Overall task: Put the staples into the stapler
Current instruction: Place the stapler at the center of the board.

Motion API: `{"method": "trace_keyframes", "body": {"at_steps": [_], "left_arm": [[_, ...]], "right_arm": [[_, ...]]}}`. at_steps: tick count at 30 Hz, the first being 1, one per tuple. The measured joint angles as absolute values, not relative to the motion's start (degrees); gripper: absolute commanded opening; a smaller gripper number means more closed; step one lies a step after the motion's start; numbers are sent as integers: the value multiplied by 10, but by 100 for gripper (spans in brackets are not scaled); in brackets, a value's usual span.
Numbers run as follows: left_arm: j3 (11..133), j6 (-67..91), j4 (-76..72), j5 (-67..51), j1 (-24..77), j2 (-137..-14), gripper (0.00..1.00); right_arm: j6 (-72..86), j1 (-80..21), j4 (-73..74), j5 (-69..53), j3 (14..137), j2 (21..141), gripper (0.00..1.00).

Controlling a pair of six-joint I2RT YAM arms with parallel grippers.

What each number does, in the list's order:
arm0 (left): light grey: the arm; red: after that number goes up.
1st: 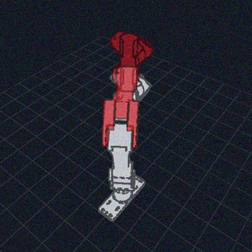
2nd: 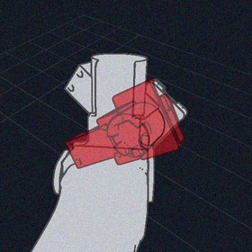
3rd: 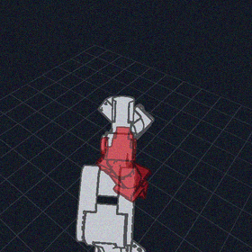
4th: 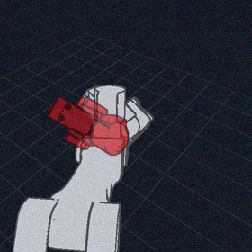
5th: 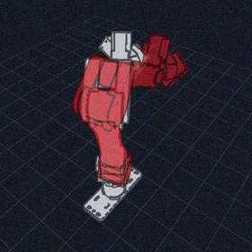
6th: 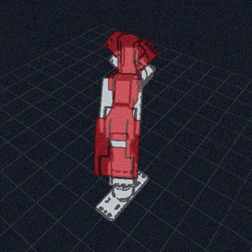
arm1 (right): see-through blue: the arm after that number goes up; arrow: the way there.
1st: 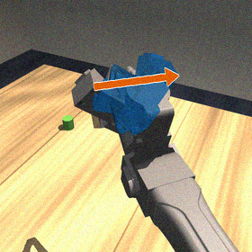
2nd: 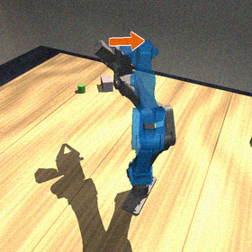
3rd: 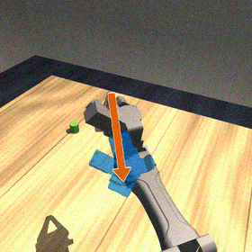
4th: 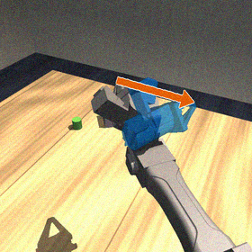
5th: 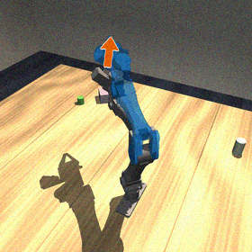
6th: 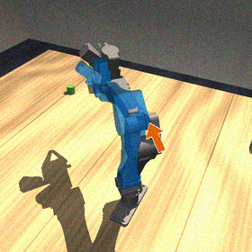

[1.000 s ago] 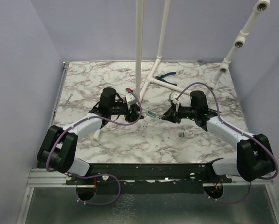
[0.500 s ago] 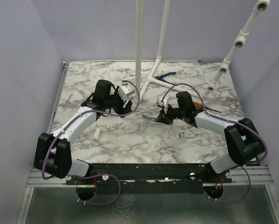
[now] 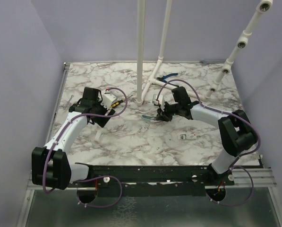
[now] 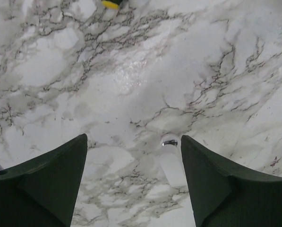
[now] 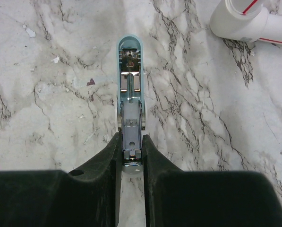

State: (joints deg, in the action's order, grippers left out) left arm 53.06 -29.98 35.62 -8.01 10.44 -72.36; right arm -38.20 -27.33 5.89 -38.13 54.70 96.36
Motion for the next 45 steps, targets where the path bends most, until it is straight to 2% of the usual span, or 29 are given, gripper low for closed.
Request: {"method": "trace_keyframes", "body": {"at_steps": [9, 27, 37, 42, 45], "left_arm": [[517, -308, 396, -31, 101, -725, 81], [501, -309, 429, -25, 101, -747, 80], [496, -309, 435, -37, 101, -771, 69], [496, -308, 436, -42, 101, -780, 59], [496, -307, 436, -46, 101, -788, 57]], "right_arm": [[-416, -273, 125, -361, 556, 976, 13], [-437, -273, 169, -319, 568, 991, 33], [-450, -273, 173, -313, 552, 980, 42], [-451, -273, 178, -313, 540, 945, 42], [-451, -273, 180, -313, 540, 929, 42]]}}
